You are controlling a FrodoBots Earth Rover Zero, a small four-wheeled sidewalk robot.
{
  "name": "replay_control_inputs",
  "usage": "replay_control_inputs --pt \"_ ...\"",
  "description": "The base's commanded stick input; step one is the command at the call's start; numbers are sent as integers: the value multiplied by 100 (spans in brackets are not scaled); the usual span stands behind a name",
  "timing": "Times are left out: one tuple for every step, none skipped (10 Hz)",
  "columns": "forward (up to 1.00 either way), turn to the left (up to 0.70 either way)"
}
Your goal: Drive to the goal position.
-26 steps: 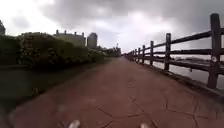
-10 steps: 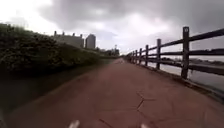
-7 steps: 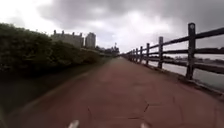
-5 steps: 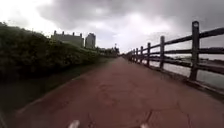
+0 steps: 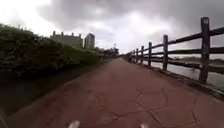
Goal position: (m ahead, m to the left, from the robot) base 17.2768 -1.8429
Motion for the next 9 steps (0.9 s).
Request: replay_control_inputs --pt "70 0" --pt "70 0" --pt "70 0" --pt "70 0" --pt "70 0" --pt "70 0" --pt "70 0" --pt "70 0" --pt "70 0"
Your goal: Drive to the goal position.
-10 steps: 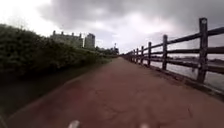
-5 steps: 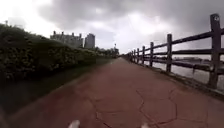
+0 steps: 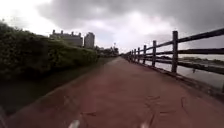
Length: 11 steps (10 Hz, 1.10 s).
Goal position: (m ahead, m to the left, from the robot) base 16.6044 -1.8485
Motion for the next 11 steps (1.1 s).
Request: replay_control_inputs --pt "70 0" --pt "70 0" --pt "70 0" --pt "70 0" --pt "70 0" --pt "70 0" --pt "70 0" --pt "70 0" --pt "70 0" --pt "70 0" --pt "70 0"
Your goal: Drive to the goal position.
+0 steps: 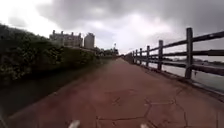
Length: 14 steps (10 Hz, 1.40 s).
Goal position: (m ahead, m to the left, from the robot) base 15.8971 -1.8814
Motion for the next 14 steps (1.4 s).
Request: replay_control_inputs --pt "70 0" --pt "70 0" --pt "70 0" --pt "70 -12" --pt "70 -27" --pt "70 -22" --pt "70 0" --pt "70 0" --pt "70 0" --pt "70 0" --pt "70 0" --pt "70 0" --pt "70 0" --pt "70 0"
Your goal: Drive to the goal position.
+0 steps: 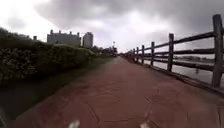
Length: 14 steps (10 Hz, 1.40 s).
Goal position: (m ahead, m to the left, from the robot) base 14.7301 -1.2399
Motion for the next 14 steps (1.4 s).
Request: replay_control_inputs --pt "70 0" --pt "70 0" --pt "70 0" --pt "70 0" --pt "70 0" --pt "70 0" --pt "70 0" --pt "70 0" --pt "70 0" --pt "70 0" --pt "70 0" --pt "70 0" --pt "70 0" --pt "70 0"
